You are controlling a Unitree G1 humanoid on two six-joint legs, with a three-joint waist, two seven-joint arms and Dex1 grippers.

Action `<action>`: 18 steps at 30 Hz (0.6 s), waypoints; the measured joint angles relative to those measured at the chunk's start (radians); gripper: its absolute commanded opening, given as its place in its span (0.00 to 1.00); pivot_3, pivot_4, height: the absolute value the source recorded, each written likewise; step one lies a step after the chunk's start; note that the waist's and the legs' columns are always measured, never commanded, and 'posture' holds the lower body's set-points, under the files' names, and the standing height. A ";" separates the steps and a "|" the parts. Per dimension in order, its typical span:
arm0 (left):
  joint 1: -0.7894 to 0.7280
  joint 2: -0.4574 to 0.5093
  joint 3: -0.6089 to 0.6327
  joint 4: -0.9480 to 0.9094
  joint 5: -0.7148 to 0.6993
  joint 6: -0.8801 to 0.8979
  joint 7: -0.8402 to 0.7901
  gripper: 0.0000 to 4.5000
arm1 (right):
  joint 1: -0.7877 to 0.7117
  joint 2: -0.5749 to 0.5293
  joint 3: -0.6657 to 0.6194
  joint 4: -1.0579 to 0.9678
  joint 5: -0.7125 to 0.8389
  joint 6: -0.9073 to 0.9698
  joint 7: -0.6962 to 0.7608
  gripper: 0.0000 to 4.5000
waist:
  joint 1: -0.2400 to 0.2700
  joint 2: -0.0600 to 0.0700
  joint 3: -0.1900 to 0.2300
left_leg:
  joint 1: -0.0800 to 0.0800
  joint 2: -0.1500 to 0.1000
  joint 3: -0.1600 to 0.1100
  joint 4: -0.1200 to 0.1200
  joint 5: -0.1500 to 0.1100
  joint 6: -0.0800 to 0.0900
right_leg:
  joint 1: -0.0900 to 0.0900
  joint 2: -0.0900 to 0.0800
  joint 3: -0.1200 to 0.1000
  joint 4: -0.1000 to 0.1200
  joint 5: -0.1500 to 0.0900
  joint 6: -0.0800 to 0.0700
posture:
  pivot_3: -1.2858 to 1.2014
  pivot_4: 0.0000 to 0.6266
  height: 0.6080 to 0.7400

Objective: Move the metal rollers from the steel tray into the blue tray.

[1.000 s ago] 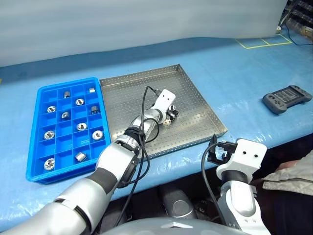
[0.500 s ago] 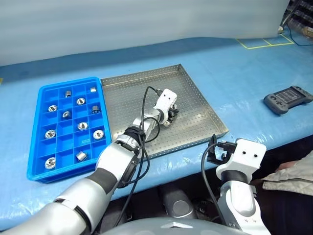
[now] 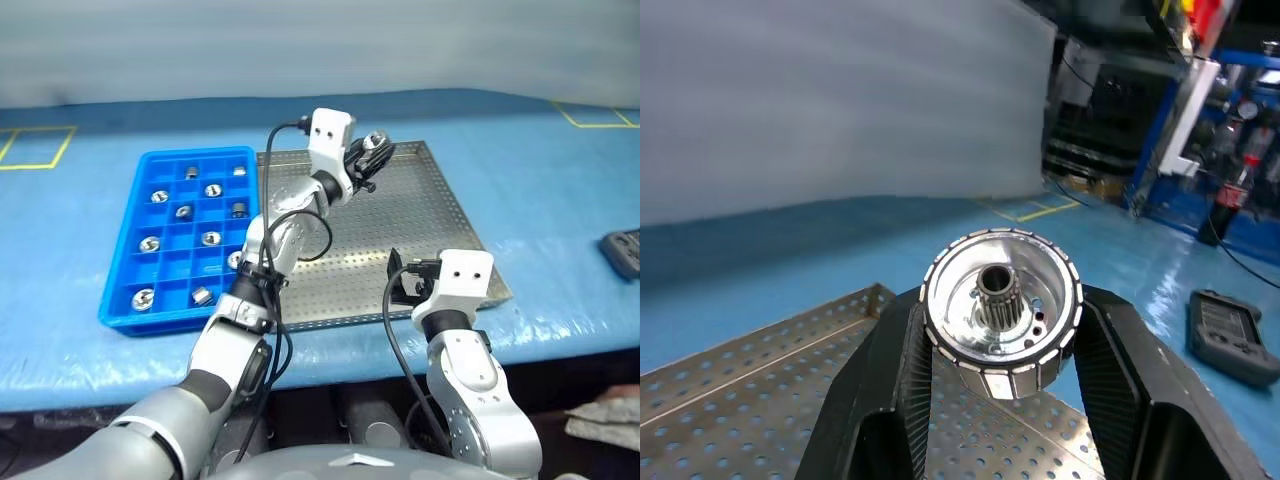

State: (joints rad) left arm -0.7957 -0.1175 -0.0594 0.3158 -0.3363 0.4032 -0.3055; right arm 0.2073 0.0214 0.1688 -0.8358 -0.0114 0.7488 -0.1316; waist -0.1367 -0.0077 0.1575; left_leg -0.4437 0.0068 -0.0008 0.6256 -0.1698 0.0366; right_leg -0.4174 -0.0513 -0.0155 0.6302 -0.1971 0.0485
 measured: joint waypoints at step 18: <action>0.353 0.214 0.081 -0.650 0.134 0.255 0.268 0.39 | -0.204 -0.042 0.058 0.147 0.062 0.025 0.158 1.00 | 0.201 -0.001 0.000 | -0.001 -0.001 0.000 0.004 0.000 0.001 | 0.002 0.001 0.001 -0.001 0.001 -0.001 | 0.61 0.24 1.00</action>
State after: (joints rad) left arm -0.4423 0.0968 0.0217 -0.3346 -0.2018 0.6584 -0.0373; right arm 0.0033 -0.0208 0.2266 -0.6883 0.0503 0.7735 0.0262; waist 0.0644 -0.0086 0.1576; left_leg -0.4451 0.0057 -0.0007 0.6300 -0.1699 0.0377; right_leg -0.4156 -0.0507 -0.0144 0.6289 -0.1965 0.0478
